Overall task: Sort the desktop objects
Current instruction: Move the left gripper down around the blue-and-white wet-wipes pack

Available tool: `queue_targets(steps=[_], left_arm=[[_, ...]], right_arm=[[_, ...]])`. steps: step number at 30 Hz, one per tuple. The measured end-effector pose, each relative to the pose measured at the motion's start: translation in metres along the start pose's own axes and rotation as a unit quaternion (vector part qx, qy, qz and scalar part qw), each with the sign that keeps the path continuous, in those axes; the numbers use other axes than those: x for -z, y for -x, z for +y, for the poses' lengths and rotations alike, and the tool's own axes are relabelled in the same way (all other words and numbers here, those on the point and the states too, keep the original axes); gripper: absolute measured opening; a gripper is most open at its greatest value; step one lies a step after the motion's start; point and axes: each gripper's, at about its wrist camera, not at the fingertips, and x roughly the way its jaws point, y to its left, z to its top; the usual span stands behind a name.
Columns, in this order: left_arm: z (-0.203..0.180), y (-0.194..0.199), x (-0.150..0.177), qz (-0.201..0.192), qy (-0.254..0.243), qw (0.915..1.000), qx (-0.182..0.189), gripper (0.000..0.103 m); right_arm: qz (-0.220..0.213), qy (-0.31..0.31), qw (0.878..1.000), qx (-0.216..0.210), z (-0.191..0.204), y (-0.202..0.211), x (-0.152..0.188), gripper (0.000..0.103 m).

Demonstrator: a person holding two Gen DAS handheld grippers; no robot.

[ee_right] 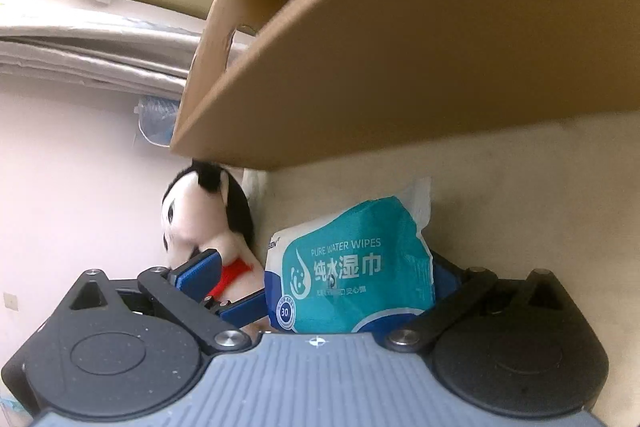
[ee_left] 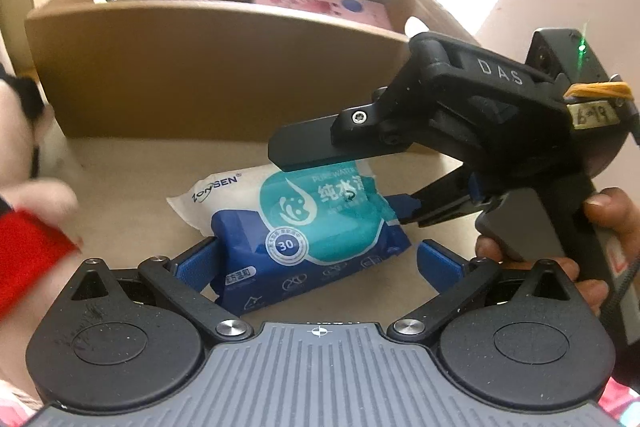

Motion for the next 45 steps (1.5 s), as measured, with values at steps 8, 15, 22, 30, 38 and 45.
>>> queue_targets(steps=[8, 15, 22, 30, 38, 45], left_arm=[[-0.013, 0.013, 0.031, -0.025, -0.014, 0.9995, 0.012, 0.103], [0.003, 0.024, 0.042, -0.057, 0.031, 0.9971, 0.04, 0.103], [0.025, 0.024, 0.041, -0.063, 0.084, 0.9935, 0.042, 0.103], [0.038, 0.004, 0.039, -0.049, 0.119, 0.9894, 0.067, 0.103], [0.039, -0.001, 0.037, -0.055, 0.107, 0.99, 0.074, 0.103], [0.048, 0.004, 0.043, -0.074, 0.129, 0.9851, 0.087, 0.103]], right_arm=[[-0.019, -0.029, 0.999, -0.024, -0.02, 0.014, 0.027, 0.103], [-0.021, -0.017, 0.999, -0.033, -0.027, 0.01, 0.001, 0.103], [-0.024, 0.003, 0.999, -0.032, -0.025, 0.01, 0.004, 0.103], [-0.031, 0.01, 0.999, -0.032, -0.026, 0.013, 0.006, 0.103], [-0.026, 0.01, 0.999, -0.033, -0.026, 0.013, 0.005, 0.103], [-0.021, 0.005, 0.999, -0.034, -0.027, 0.012, 0.003, 0.103]])
